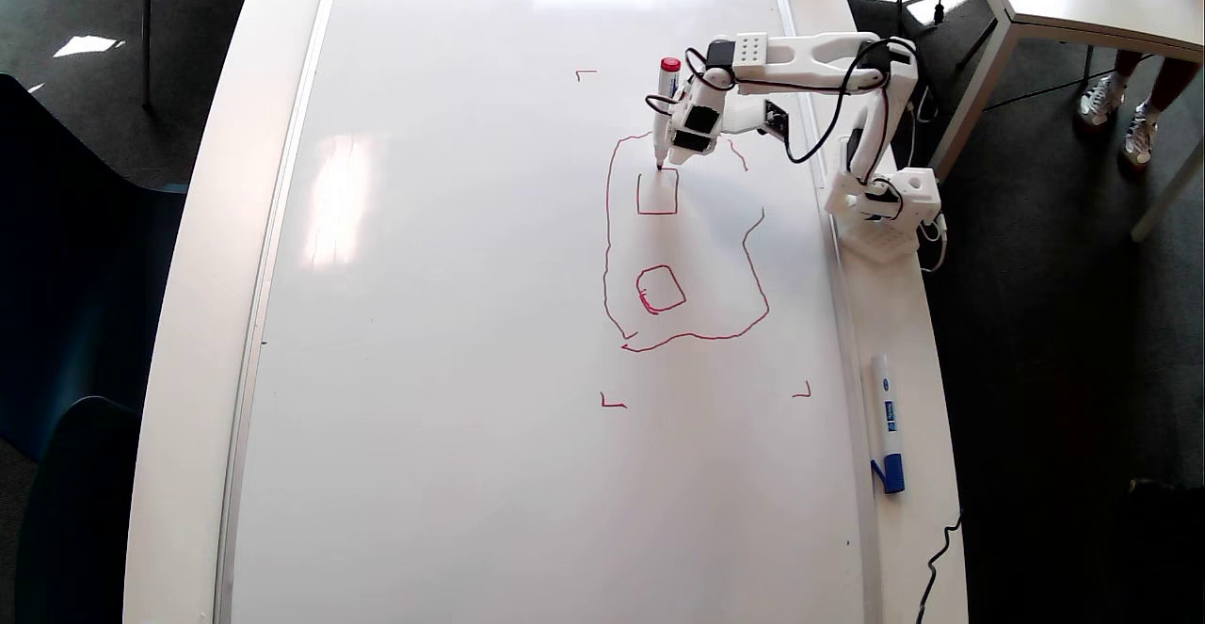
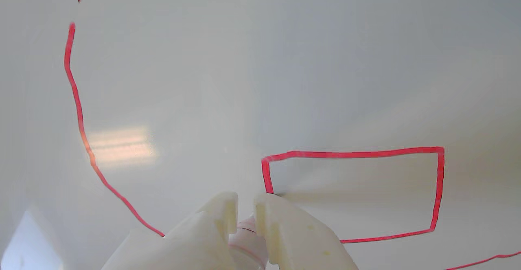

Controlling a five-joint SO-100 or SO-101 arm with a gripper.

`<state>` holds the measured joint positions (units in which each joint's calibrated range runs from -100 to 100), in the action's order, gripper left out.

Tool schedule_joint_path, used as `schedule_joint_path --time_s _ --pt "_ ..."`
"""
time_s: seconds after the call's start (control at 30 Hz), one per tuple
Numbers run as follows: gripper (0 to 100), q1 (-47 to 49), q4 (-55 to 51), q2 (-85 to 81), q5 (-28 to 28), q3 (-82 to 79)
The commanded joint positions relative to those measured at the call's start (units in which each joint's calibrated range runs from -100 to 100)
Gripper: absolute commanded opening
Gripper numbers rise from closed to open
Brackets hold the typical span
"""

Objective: Draw on a whiteboard a robot head using a pen attached to the gripper

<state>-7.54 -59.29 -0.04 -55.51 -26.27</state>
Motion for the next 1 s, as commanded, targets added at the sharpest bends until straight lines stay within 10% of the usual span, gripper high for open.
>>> schedule_joint_path --time_s 0.0,0.97 --pt "1 1.1 1.3 4.9 0.0 7.6" --pt "1 8.2 -19.2 -20.1 1.5 0.5"
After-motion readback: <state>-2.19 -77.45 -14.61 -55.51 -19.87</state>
